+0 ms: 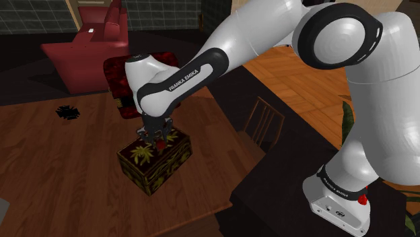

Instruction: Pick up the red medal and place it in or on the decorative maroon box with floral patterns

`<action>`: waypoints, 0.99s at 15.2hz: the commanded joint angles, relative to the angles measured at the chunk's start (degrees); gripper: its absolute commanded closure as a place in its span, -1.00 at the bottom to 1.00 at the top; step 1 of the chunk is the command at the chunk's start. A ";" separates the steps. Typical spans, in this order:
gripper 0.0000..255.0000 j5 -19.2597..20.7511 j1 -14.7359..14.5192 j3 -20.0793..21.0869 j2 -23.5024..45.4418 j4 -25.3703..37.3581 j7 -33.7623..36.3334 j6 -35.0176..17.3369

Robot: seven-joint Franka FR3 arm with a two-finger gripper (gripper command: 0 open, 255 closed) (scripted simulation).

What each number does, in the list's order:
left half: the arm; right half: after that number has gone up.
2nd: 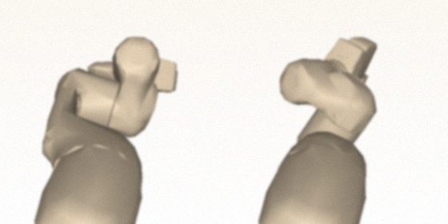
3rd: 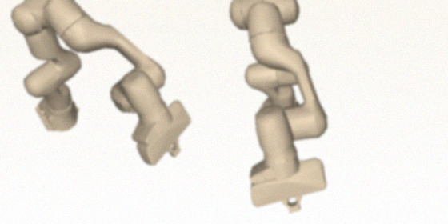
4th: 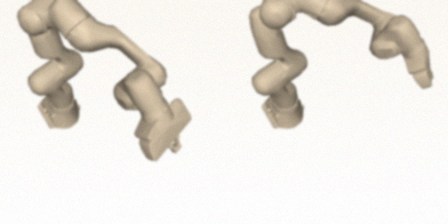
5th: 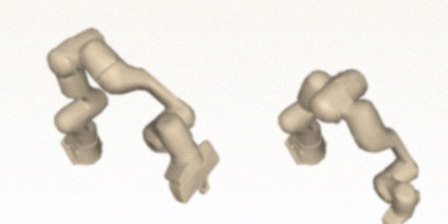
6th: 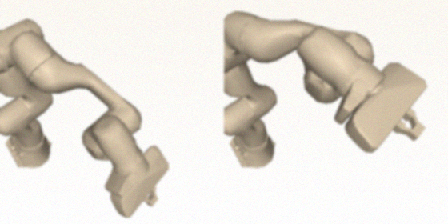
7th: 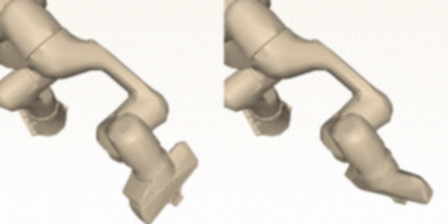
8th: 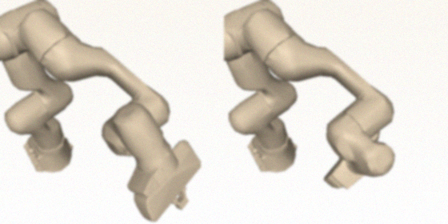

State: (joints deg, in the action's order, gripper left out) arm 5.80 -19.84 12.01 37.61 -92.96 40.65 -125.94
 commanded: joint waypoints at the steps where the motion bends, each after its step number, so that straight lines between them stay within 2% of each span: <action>1: 1.00 0.01 0.00 -0.01 0.04 0.00 0.00 -0.05; 3: 1.00 0.01 0.00 -0.01 0.04 0.00 0.00 -0.05; 4: -1.00 0.01 0.00 -0.01 0.04 0.01 0.00 -0.05; 9: -1.00 0.01 0.00 -0.01 0.04 0.01 0.00 -0.05; 13: -1.00 -0.75 0.43 0.50 -3.48 2.06 -0.46 5.49; 15: -1.00 -0.75 0.43 0.50 -3.48 2.05 -0.46 5.49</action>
State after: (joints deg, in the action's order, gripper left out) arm 5.10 -19.40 12.47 34.29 -91.12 40.18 -120.89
